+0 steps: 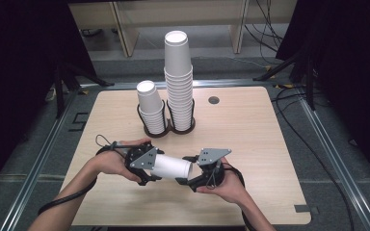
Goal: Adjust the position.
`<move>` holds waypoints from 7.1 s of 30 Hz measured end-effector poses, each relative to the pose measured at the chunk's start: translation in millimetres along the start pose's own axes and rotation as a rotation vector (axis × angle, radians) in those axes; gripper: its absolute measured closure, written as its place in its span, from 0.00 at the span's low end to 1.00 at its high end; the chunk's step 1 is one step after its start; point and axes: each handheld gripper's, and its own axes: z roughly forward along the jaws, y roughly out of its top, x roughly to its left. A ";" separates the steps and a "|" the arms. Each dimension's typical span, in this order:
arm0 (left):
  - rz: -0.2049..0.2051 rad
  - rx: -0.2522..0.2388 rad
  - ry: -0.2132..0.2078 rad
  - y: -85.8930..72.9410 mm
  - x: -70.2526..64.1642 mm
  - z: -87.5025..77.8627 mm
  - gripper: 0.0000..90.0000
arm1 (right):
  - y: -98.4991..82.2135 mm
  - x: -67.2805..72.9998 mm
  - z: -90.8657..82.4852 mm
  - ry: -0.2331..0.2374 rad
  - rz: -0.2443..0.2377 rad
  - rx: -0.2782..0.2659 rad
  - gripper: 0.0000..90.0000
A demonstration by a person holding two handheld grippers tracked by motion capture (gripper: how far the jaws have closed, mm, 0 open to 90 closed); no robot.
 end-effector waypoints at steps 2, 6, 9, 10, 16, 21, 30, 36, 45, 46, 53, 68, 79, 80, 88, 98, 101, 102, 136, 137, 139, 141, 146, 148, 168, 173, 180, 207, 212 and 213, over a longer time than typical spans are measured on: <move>0.010 0.016 -0.004 1.5 0.3 0.4 0.21 | -0.3 0.9 -0.9 -0.003 0.026 0.020 0.22; 0.027 0.051 -0.003 5.4 1.9 -0.4 0.21 | 2.0 1.9 -2.9 -0.028 0.027 0.040 0.17; 0.056 0.106 0.014 10.2 3.2 -1.9 0.21 | 3.8 1.5 -4.4 -0.045 0.016 0.042 0.17; 0.065 0.133 0.010 12.4 4.3 -2.8 0.21 | 4.8 1.6 -5.6 -0.044 0.023 0.048 0.17; 0.136 0.276 0.056 23.2 7.4 -4.7 0.21 | 9.2 0.5 -11.0 -0.106 0.000 0.082 0.17; 0.194 0.343 0.034 33.3 10.2 -7.6 0.21 | 8.8 -0.5 -13.0 -0.111 0.012 0.091 0.17; 0.248 0.441 0.006 45.9 16.5 -8.8 0.21 | 11.8 0.3 -13.3 -0.127 0.003 0.110 0.21; 0.272 0.535 -0.011 53.6 20.4 -7.2 0.21 | 14.7 1.7 -8.2 -0.122 0.010 0.146 0.25; 0.333 0.652 -0.033 65.9 23.3 -1.0 0.21 | 25.1 2.2 4.3 -0.144 -0.015 0.197 0.27; 0.338 0.659 -0.033 66.8 23.4 -0.2 0.21 | 25.1 2.2 4.3 -0.144 -0.015 0.197 0.27; 0.354 0.683 -0.044 69.0 22.3 4.1 0.21 | 27.0 0.5 11.4 -0.135 -0.009 0.219 0.27; 0.357 0.707 -0.052 73.9 22.6 11.8 0.21 | 29.5 3.1 25.9 -0.121 0.023 0.255 0.26; 0.351 0.711 -0.052 76.6 22.9 13.5 0.20 | 28.7 1.4 32.6 -0.113 0.015 0.257 0.26; 0.350 0.710 -0.052 76.7 22.7 13.6 0.20 | 28.6 1.8 32.7 -0.109 0.024 0.258 0.26; 0.363 0.713 -0.048 76.8 23.4 13.9 0.20 | 26.5 1.3 34.1 -0.105 0.021 0.261 0.26; 0.359 0.706 -0.048 75.8 24.0 11.8 0.20 | 22.4 -0.4 34.4 -0.112 0.019 0.266 0.25; 0.356 0.705 -0.051 76.6 23.6 11.8 0.20 | 21.5 0.8 35.9 -0.112 0.052 0.268 0.24; 0.370 0.714 -0.052 77.4 24.1 11.8 0.20 | 21.7 -1.5 36.1 -0.112 0.013 0.264 0.24; 0.367 0.668 -0.048 84.9 23.7 12.7 0.20 | 13.4 -0.4 39.5 -0.141 0.019 0.260 0.30; 0.367 0.665 -0.046 85.2 23.4 12.4 0.19 | 12.8 -0.3 39.5 -0.135 0.015 0.258 0.31; 0.374 0.659 -0.039 86.2 23.6 11.6 0.18 | 12.8 -1.7 38.1 -0.145 -0.037 0.248 0.31; 0.383 0.643 -0.032 86.5 24.8 10.3 0.16 | 12.1 1.0 36.8 -0.154 -0.012 0.239 0.31; 0.326 0.556 -0.006 81.4 27.4 4.6 0.12 | 10.8 1.1 30.1 -0.198 -0.062 0.218 0.31; 0.299 0.505 0.004 77.6 28.6 2.3 0.10 | 9.8 0.7 27.3 -0.198 -0.073 0.213 0.31; -0.179 0.035 0.122 15.3 34.3 -15.5 0.03 | -10.6 -1.9 -0.6 -0.319 -0.034 0.076 0.31; -0.323 -0.072 0.153 0.7 29.7 -9.4 0.04 | -11.8 -3.6 -8.6 -0.361 0.007 0.020 0.31; -0.530 -0.253 0.144 -10.8 21.7 3.5 0.05 | -12.2 -7.6 -16.3 -0.406 0.033 -0.036 0.31; -0.767 -0.516 0.208 0.8 16.0 11.8 0.04 | -17.1 -16.1 -43.7 -0.577 0.172 -0.148 0.30; -0.786 -0.559 0.199 12.1 19.3 15.8 0.04 | -18.0 -15.5 -37.8 -0.571 0.157 -0.156 0.30; -0.800 -0.572 0.187 14.1 20.1 17.0 0.04 | -17.7 -15.0 -36.5 -0.574 0.150 -0.156 0.30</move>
